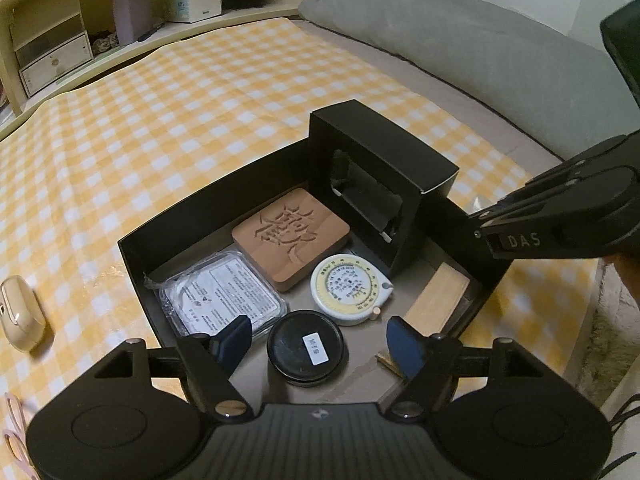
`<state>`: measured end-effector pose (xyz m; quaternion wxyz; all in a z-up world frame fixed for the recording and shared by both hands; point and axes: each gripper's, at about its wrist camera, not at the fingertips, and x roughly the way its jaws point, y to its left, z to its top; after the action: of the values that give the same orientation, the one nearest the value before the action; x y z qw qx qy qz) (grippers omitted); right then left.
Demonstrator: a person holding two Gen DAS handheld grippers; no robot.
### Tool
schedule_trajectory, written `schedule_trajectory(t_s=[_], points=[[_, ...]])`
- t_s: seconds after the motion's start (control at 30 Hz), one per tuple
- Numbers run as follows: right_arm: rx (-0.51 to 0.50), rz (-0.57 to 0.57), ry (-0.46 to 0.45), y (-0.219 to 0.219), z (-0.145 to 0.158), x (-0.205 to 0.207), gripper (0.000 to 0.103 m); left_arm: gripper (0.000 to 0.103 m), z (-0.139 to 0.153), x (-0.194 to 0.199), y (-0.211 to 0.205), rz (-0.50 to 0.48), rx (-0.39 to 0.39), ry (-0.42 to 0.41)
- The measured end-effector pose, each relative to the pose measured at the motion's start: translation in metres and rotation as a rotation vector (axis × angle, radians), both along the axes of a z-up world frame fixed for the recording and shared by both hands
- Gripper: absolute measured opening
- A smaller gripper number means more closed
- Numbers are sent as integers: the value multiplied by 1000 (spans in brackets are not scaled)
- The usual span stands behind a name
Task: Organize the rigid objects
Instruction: 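Lower the jar into the tray and open the left gripper, then withdraw the left gripper and move it to the beige earbud case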
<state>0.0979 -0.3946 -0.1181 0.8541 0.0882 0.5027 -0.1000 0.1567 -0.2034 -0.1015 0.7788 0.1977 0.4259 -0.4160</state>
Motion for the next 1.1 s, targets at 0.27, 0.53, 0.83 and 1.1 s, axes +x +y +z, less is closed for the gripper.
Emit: schedule_trajectory(t_s=[0.27, 0.53, 0.83, 1.1], points=[[-1, 0, 0, 0, 0, 0, 3, 77, 6, -5, 1, -9, -4, -6], [-1, 0, 0, 0, 0, 0, 3, 90, 36, -3, 12, 7, -44, -24], [-1, -1, 1, 0, 0, -1, 3, 103, 79, 11, 36, 97, -148, -151], [-3, -1, 1, 1, 0, 0, 3, 103, 96, 53, 73, 351, -209, -214]])
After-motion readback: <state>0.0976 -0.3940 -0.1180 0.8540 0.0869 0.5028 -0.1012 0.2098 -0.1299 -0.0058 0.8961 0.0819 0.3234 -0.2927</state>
